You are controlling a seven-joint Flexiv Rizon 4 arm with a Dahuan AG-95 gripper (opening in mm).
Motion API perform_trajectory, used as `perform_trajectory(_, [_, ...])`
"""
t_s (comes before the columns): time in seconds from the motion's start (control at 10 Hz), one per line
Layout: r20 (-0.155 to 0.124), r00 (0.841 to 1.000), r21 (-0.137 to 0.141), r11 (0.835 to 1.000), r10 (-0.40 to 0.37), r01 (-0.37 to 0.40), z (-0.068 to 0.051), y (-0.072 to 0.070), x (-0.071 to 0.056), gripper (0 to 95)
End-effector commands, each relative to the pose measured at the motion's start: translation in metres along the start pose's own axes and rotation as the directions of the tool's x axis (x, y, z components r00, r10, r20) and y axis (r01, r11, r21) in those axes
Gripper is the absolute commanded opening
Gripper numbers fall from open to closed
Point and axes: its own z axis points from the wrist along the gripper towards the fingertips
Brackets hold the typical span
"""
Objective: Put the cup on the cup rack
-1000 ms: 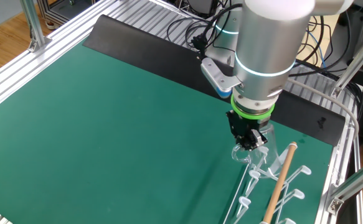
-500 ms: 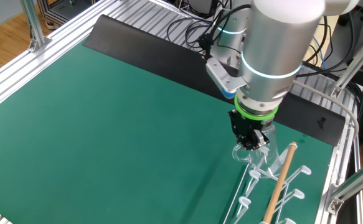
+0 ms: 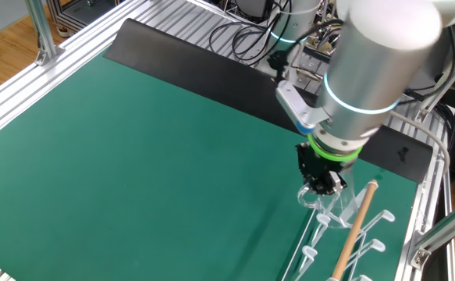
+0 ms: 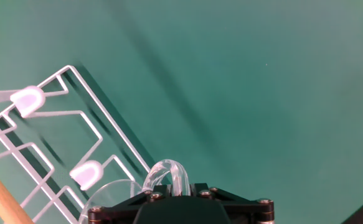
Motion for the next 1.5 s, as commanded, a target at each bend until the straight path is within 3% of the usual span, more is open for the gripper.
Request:
perform_trajectory(0.1, [0.004, 1.000, 0.006, 1.000, 0.002, -0.002, 0.0020, 0.0020, -0.0005, 0.0])
perform_trajectory(0.7, [0.015, 1.000, 0.012, 1.000, 0.024, -0.025, 0.0066, 0.0073, -0.0009, 0.0])
perform_trajectory(1.0, [0.020, 0.998, 0.013, 0.998, 0.064, -0.064, 0.0085, 0.0096, -0.0007, 57.0])
perform_trajectory(1.5, [0.019, 0.998, 0.014, 0.998, 0.067, -0.067, 0.0093, 0.0104, -0.0008, 57.0])
